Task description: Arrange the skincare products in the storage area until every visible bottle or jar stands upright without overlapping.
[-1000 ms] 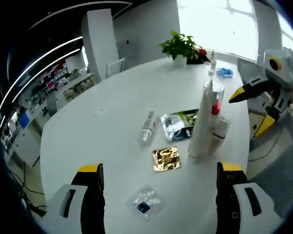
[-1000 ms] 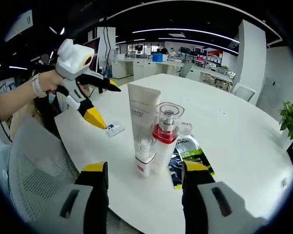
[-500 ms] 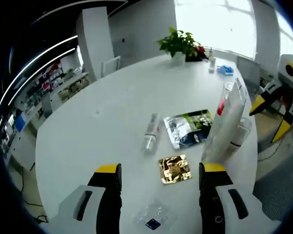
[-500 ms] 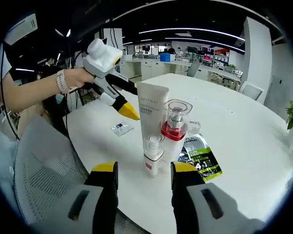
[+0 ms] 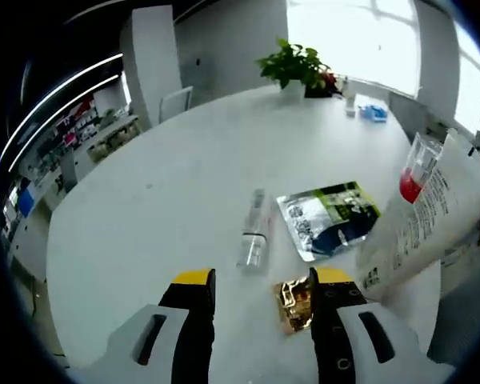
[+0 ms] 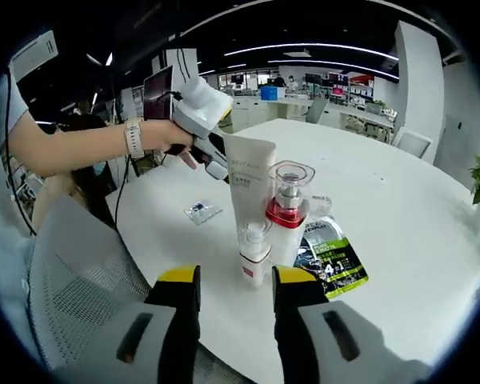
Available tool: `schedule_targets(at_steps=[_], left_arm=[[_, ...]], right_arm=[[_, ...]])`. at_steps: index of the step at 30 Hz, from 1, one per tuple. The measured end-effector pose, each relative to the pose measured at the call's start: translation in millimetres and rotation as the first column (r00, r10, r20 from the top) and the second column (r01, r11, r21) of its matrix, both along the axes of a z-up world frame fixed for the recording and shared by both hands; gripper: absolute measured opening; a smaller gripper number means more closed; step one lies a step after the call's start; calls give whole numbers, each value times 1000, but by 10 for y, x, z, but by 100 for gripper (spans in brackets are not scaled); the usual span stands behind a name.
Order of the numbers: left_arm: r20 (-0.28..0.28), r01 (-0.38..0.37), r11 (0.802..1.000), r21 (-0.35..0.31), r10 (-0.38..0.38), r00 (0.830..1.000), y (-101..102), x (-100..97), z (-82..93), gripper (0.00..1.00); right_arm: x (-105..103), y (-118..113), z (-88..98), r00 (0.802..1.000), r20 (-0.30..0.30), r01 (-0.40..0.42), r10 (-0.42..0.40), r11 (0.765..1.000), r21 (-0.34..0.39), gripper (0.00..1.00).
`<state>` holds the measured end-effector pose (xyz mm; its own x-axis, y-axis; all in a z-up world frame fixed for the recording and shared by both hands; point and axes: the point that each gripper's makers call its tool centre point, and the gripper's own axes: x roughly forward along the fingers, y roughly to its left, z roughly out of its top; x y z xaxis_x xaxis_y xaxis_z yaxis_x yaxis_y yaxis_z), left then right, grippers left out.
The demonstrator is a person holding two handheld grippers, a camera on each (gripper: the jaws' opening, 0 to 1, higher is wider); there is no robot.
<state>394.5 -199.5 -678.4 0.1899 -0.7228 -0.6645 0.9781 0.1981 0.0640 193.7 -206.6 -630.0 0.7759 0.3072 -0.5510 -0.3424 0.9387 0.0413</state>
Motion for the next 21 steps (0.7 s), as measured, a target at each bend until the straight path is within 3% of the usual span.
schedule_targets(at_steps=[5,10,15,21], left_arm=[[-7,37,999,-15,-37,999,-147,42,-64,50],[-6,48,999,-26,-48,999,-285,79,-139,45],[-67,31,999,-23,-33,997,-376,53,-261,47],[-77,10,999,-36,-12,997,-436,114,-360,43]], right_arm=[[-8,8,-6,1000,-3,3,-3,1000,5,34],[5,5,19,1000,9,10,-10,1000,27,33],[22,-1,5,1000,7,8,-8,1000,28,33],[49,-35,-11,1000,2,16,-16,999,32,33]])
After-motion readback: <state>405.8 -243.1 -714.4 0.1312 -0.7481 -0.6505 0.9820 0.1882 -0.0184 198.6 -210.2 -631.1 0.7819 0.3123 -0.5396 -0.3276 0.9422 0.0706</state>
